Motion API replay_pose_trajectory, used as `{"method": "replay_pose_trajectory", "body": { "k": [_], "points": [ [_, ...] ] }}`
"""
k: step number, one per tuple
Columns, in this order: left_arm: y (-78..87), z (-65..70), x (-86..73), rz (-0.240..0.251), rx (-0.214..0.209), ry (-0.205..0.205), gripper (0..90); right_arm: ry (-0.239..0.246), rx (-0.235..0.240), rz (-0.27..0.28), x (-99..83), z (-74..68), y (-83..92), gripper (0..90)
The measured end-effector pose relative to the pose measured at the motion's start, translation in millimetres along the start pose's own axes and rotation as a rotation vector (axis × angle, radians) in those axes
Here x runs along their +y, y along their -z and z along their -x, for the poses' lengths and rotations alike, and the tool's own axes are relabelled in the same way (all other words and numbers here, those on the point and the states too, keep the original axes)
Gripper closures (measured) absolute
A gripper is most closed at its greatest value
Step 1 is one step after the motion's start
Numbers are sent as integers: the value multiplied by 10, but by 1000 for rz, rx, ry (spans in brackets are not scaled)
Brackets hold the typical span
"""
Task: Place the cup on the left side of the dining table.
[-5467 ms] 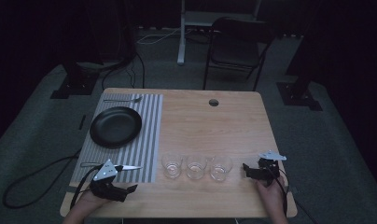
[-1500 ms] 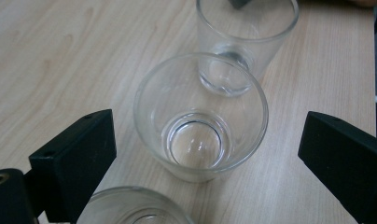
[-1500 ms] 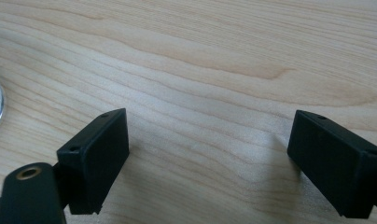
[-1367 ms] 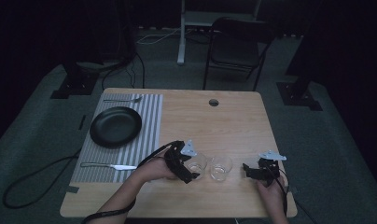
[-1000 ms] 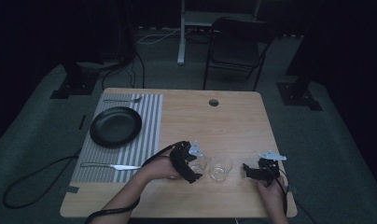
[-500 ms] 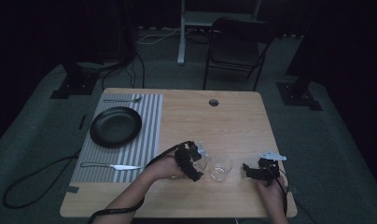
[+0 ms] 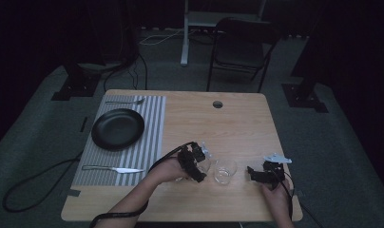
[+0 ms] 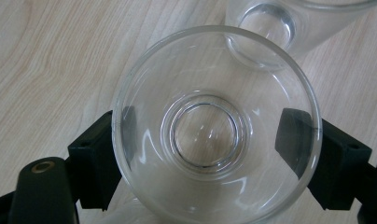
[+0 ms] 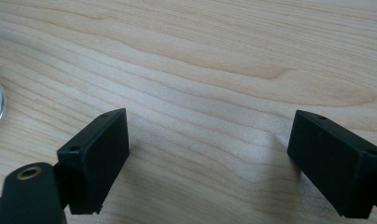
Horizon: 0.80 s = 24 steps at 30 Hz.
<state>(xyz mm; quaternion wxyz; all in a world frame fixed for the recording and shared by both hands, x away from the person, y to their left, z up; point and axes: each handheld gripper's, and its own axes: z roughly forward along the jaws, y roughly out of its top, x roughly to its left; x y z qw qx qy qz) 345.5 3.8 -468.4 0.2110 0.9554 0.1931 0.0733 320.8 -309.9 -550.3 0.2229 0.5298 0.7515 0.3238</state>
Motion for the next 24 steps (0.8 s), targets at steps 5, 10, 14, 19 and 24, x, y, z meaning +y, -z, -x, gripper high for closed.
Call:
{"method": "replay_pose_trajectory", "body": {
  "k": [5,10,14,19,24],
  "points": [
    [51,-32,31,31,-3,28,189,0,0,0,0,0,0,123],
    [105,-90,49,59,14,50,189,-2,0,0,0,-1,1,123],
    [124,-136,63,74,13,59,190,-1,0,0,0,-1,0,122],
    [133,-201,82,95,17,81,190,1,0,1,0,1,-1,122],
    [134,-246,105,87,31,99,190,2,0,1,0,1,0,122]
  ]
}}
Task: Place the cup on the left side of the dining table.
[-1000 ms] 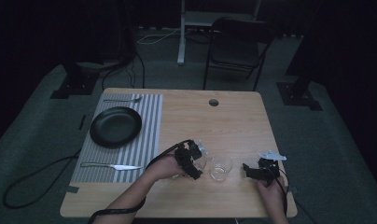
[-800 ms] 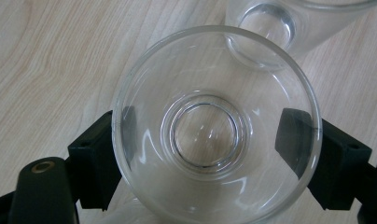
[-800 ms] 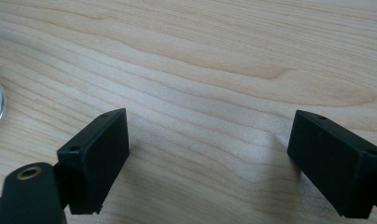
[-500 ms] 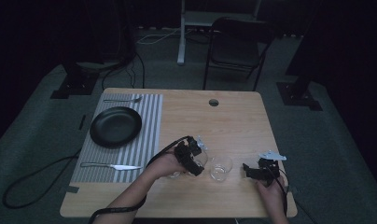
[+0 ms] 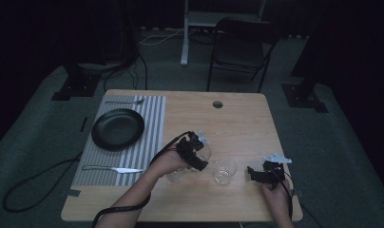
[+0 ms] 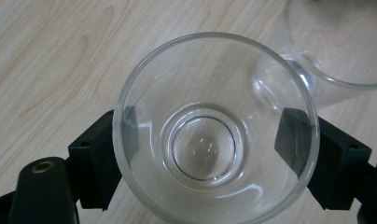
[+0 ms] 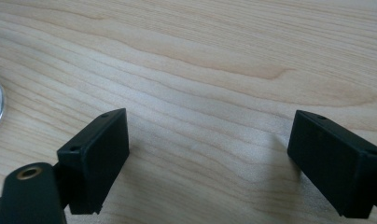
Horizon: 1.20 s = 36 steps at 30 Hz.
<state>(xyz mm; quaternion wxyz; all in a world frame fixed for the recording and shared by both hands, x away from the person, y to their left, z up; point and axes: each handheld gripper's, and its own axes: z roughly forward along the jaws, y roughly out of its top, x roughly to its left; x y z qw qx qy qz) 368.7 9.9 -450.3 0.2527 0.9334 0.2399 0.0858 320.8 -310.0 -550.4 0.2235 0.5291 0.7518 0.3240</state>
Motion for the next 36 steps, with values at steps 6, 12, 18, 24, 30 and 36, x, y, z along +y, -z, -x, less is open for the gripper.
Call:
{"method": "replay_pose_trajectory", "body": {
  "k": [6,12,18,24,30,36],
  "points": [
    [-32,-45,12,18,11,20,190,0,0,-1,0,0,0,122],
    [-40,-134,17,19,26,38,190,-1,0,-1,0,0,0,123],
    [-2,-258,-25,33,58,93,190,-3,0,-2,0,-2,1,123],
    [47,-401,-115,36,83,137,190,1,3,1,-2,-3,4,134],
    [99,-500,-200,27,97,163,190,0,3,0,-2,-3,4,133],
    [180,-539,-256,31,111,175,190,1,3,1,-2,-3,4,133]
  ]
}}
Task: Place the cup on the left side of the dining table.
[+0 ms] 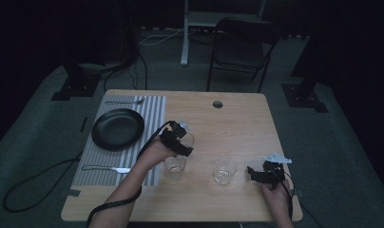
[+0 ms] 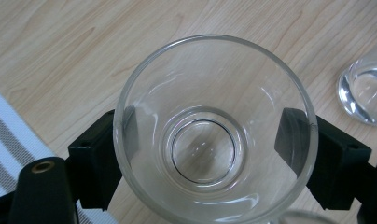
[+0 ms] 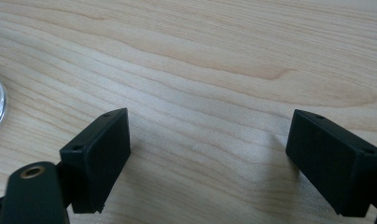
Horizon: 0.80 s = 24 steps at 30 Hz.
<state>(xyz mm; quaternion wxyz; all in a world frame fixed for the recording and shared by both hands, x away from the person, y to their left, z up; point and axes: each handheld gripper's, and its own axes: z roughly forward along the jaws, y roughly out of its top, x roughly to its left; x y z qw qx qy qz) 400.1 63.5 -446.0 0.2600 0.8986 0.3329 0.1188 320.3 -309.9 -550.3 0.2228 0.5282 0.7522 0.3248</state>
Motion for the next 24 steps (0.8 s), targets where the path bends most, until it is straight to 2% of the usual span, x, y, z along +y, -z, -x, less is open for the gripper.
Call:
{"method": "replay_pose_trajectory", "body": {
  "k": [6,18,19,24],
  "points": [
    [110,-101,-91,12,18,39,190,0,0,0,0,0,0,133],
    [301,-240,-274,8,55,63,190,0,0,0,0,0,0,133],
    [343,-267,-311,6,69,70,190,0,0,0,0,0,0,133],
    [416,-335,-391,9,83,89,190,0,0,0,0,0,0,133]
  ]
}}
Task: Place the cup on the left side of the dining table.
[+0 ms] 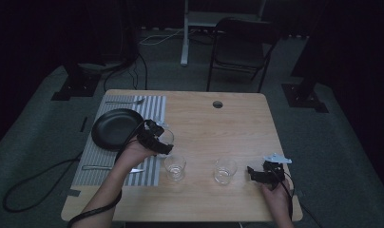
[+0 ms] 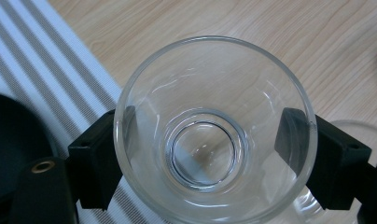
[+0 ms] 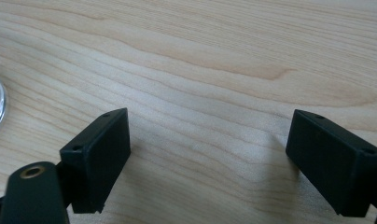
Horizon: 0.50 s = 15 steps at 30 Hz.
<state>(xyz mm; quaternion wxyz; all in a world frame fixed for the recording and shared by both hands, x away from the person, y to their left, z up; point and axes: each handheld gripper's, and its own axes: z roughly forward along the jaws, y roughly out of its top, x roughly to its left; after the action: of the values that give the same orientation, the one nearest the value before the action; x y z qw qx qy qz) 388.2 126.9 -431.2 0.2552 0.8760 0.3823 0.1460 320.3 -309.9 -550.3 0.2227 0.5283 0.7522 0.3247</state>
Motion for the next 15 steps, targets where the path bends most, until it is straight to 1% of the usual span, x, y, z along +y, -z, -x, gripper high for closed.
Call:
{"method": "replay_pose_trajectory", "body": {
  "k": [2,5,7,8,10,12,13,14,15],
  "points": [
    [31,-50,-52,-2,2,14,190,0,0,0,0,0,0,133],
    [39,-73,-87,-9,8,15,189,1,0,1,0,1,0,133],
    [50,-104,-131,-8,12,27,190,2,0,1,0,1,0,133],
    [63,-137,-165,-3,9,44,190,2,0,1,0,1,-1,133],
    [74,-167,-204,2,12,54,190,0,0,0,0,0,0,133],
    [78,-179,-222,1,18,54,190,0,0,0,0,0,0,133],
    [86,-205,-253,-1,22,64,190,1,0,0,0,1,0,133],
    [86,-205,-253,-1,22,64,190,0,0,0,0,0,0,133],
    [98,-232,-284,-6,24,64,190,0,0,0,0,0,0,133]
  ]
}}
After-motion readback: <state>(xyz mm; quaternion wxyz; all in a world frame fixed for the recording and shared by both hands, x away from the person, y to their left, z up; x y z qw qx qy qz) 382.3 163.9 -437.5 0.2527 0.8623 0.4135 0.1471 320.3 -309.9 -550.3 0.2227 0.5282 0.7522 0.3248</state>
